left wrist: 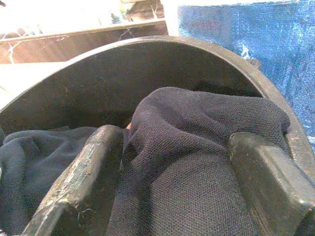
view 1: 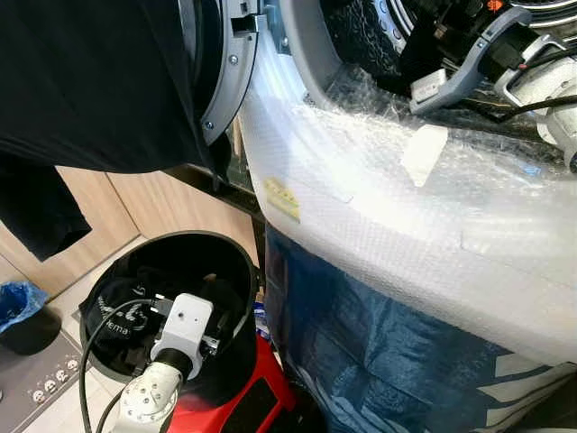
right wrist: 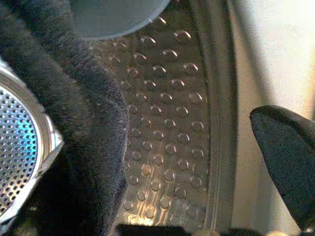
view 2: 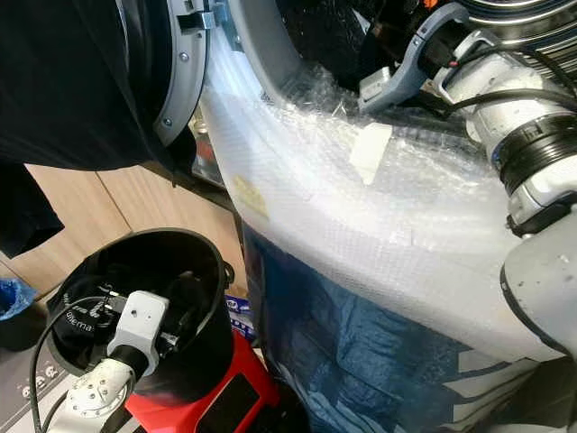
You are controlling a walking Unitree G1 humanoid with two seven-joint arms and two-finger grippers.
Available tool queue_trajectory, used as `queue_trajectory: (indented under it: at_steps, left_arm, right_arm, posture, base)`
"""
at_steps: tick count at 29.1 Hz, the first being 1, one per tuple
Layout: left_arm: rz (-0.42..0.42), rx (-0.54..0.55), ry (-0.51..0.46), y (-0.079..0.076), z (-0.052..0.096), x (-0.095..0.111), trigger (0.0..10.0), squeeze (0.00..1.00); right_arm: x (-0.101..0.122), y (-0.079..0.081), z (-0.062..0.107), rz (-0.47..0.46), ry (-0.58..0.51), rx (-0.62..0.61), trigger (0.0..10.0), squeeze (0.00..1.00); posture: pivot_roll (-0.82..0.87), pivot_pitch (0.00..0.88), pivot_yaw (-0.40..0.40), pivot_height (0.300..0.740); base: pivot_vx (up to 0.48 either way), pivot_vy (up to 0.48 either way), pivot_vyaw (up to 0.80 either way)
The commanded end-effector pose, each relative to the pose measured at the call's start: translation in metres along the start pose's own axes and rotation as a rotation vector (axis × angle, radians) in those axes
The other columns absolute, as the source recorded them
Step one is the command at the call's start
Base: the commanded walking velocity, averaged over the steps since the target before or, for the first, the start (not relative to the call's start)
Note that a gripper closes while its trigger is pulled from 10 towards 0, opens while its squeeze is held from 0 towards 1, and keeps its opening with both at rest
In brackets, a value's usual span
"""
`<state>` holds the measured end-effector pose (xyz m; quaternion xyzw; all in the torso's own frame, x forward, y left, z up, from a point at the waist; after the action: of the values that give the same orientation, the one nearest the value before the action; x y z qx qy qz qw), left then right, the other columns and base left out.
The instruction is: Clothes washing
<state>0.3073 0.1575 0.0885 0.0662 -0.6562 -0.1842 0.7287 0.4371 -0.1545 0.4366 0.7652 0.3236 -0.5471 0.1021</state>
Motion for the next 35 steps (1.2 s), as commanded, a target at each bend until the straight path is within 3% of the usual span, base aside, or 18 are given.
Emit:
queue_trajectory:
  at_steps: [1,2,5,9,15,18,19,21,23,25,26,27,28,29,32,33,34,35]
  left_arm:
    - [-0.003,0.004,0.004,0.002,0.002,0.000,10.0,0.00]
    - [-0.004,-0.001,0.005,0.001,0.002,0.000,10.0,0.00]
    - [-0.007,-0.003,0.005,0.001,0.002,0.000,10.0,0.00]
    - [-0.003,-0.001,0.008,0.002,0.002,0.000,10.0,0.00]
    - [0.002,-0.010,0.011,-0.002,0.003,0.000,10.0,0.00]
    - [0.000,-0.010,0.010,-0.002,0.003,0.000,10.0,0.00]
    - [-0.001,-0.009,0.010,-0.001,0.002,0.000,10.0,0.00]
    - [-0.001,-0.007,0.010,0.000,0.002,0.000,10.0,0.00]
    - [-0.002,-0.007,0.011,0.000,0.002,0.000,10.0,0.00]
    - [-0.003,-0.009,0.010,0.000,0.002,0.000,10.0,0.00]
    - [-0.003,-0.010,0.010,0.000,0.002,0.000,10.0,0.00]
    - [-0.001,-0.010,0.010,0.000,0.002,0.000,10.0,0.00]
    - [-0.001,-0.009,0.010,0.000,0.002,0.000,10.0,0.00]
    - [-0.001,-0.009,0.010,0.000,0.002,0.000,10.0,0.00]
    - [0.001,-0.013,0.007,-0.002,0.001,0.001,10.0,0.00]
    - [0.001,-0.014,0.007,-0.002,0.001,0.001,10.0,0.00]
    - [0.001,-0.014,0.006,-0.003,0.001,0.001,10.0,0.00]
    - [0.001,-0.014,0.006,-0.002,0.002,0.001,10.0,0.00]
  right_arm:
    - [-0.011,-0.012,-0.006,0.040,0.014,-0.037,10.0,0.00]
    - [-0.011,-0.010,-0.005,0.090,-0.001,-0.022,10.0,0.00]
    - [-0.011,-0.006,-0.005,0.109,-0.010,0.003,10.0,0.00]
    - [-0.060,0.019,0.013,0.011,0.269,0.158,10.0,0.00]
    - [-0.084,0.017,0.020,-0.157,0.421,0.124,10.0,0.00]
    - [-0.082,0.015,0.017,-0.221,0.408,0.116,10.0,0.00]
    - [-0.069,0.015,0.011,-0.346,0.352,0.118,10.0,0.00]
    - [-0.027,-0.002,-0.002,-0.424,0.106,0.041,10.0,0.00]
    - [-0.042,-0.008,-0.003,-0.303,0.193,-0.008,10.0,0.00]
    - [-0.075,-0.025,0.001,-0.126,0.318,-0.121,10.0,0.00]
    - [-0.085,-0.030,0.004,-0.089,0.363,-0.154,10.0,0.00]
    - [-0.107,-0.028,0.012,-0.103,0.468,-0.139,10.0,0.00]
    - [-0.111,-0.026,0.014,-0.123,0.489,-0.120,10.0,0.00]
    - [-0.111,-0.026,0.014,-0.123,0.489,-0.120,10.0,0.00]
    - [-0.035,-0.021,-0.007,-0.184,0.137,-0.081,10.0,0.00]
    - [-0.018,-0.019,-0.009,-0.201,0.066,-0.073,10.0,0.00]
    - [-0.016,-0.019,-0.008,-0.226,0.083,-0.087,10.0,0.00]
    - [-0.030,-0.016,-0.005,-0.266,0.189,-0.096,10.0,0.00]
  posture:
    - [0.16,0.133,0.093,0.740]
    - [0.16,0.131,0.093,0.740]
    - [0.16,0.133,0.095,0.740]
    - [0.16,0.137,0.090,0.740]
    - [0.16,0.141,0.094,0.740]
    - [0.17,0.141,0.094,0.740]
    - [0.17,0.141,0.097,0.740]
    - [0.17,0.141,0.097,0.740]
    - [0.17,0.141,0.097,0.740]
    - [0.17,0.141,0.097,0.740]
    - [0.16,0.141,0.096,0.740]
    - [0.16,0.143,0.097,0.740]
    - [0.16,0.143,0.097,0.740]
    - [0.16,0.143,0.097,0.740]
    - [0.16,0.140,0.096,0.740]
    - [0.16,0.139,0.095,0.740]
    - [0.16,0.138,0.093,0.740]
    - [0.17,0.141,0.092,0.740]
  base:
    - [0.000,0.000,0.00]
    - [0.000,0.000,0.00]
    - [0.000,0.000,0.00]
    - [0.000,0.000,0.00]
    - [0.000,0.000,0.00]
    - [0.000,0.000,0.00]
    - [0.000,0.000,0.00]
    - [0.000,0.000,0.00]
    - [0.000,0.000,0.00]
    - [0.000,0.000,0.00]
    - [0.000,0.000,0.00]
    - [0.000,0.000,0.00]
    - [0.000,0.000,0.00]
    - [0.000,0.000,0.00]
    - [0.000,0.000,0.00]
    - [0.000,0.000,0.00]
    - [0.000,0.000,0.00]
    - [0.000,0.000,0.00]
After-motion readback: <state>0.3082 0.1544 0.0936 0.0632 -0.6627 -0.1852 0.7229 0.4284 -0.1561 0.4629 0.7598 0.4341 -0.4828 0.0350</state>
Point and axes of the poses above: a point about 5 cm out from each wrist's last joint towards the gripper, its own z axis pointing back from the gripper into the wrist, its own x axis along the axis of the wrist's last joint, y = z × x, the point moved 5 cm from there along -z, pointing out of the wrist towards the gripper, and after that the axes turned 5 degrees about -z, right-handed, at the moved point
